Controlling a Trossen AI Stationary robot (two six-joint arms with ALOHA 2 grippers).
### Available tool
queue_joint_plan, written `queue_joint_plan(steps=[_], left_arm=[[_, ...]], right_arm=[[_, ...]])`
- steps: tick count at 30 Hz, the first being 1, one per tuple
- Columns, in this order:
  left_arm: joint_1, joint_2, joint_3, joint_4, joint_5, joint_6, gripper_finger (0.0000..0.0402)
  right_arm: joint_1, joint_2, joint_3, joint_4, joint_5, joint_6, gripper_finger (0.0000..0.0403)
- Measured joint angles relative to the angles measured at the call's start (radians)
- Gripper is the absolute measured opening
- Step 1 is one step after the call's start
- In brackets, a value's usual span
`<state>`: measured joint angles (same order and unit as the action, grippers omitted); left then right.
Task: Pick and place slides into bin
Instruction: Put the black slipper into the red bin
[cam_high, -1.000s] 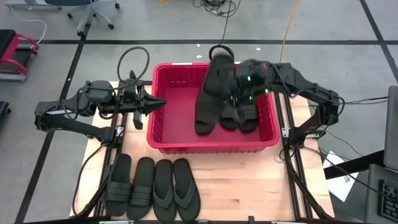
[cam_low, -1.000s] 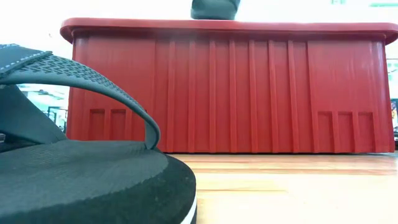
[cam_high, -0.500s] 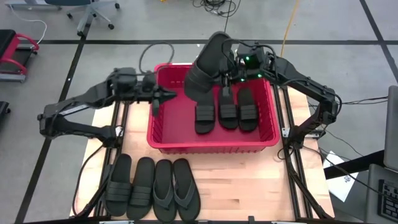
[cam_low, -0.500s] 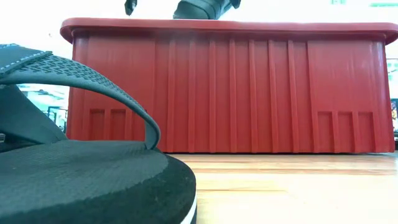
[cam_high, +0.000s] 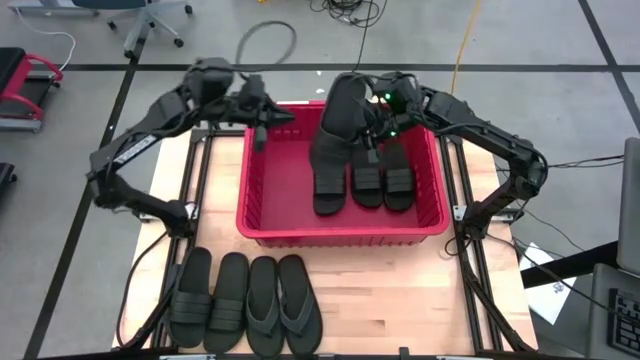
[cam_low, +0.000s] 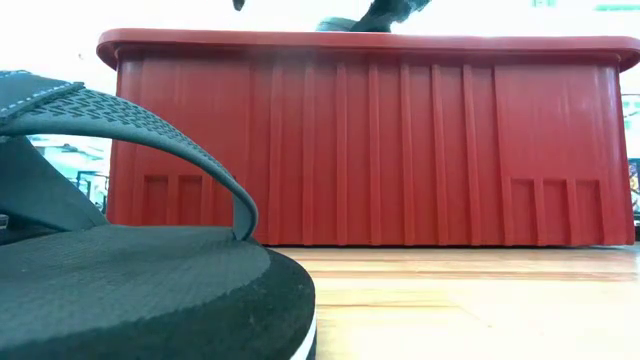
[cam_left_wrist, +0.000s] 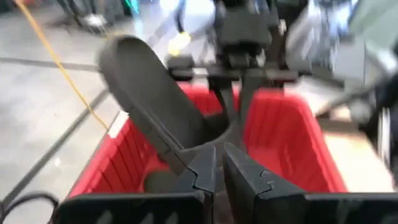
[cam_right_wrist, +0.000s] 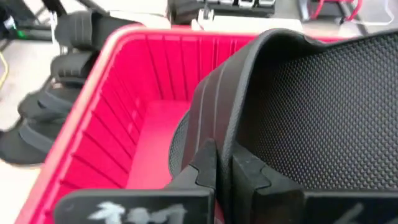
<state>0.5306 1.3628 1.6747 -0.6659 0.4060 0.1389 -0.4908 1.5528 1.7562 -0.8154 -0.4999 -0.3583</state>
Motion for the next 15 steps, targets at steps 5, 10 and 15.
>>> queue_joint_plan(steps=[5,10,15], left_arm=[[-0.043,0.124,0.128,-0.161,-0.026,0.226,0.0052],[-0.078,0.235,0.242,-0.23,-0.039,0.265,0.0142],[-0.107,0.313,0.336,-0.262,-0.096,0.386,0.0239]], right_arm=[[-0.008,0.0,-0.036,0.005,0.005,-0.073,0.0006],[-0.013,0.0,-0.047,0.002,0.093,-0.157,0.0006],[-0.015,0.007,-0.047,0.005,0.135,-0.225,0.0006]])
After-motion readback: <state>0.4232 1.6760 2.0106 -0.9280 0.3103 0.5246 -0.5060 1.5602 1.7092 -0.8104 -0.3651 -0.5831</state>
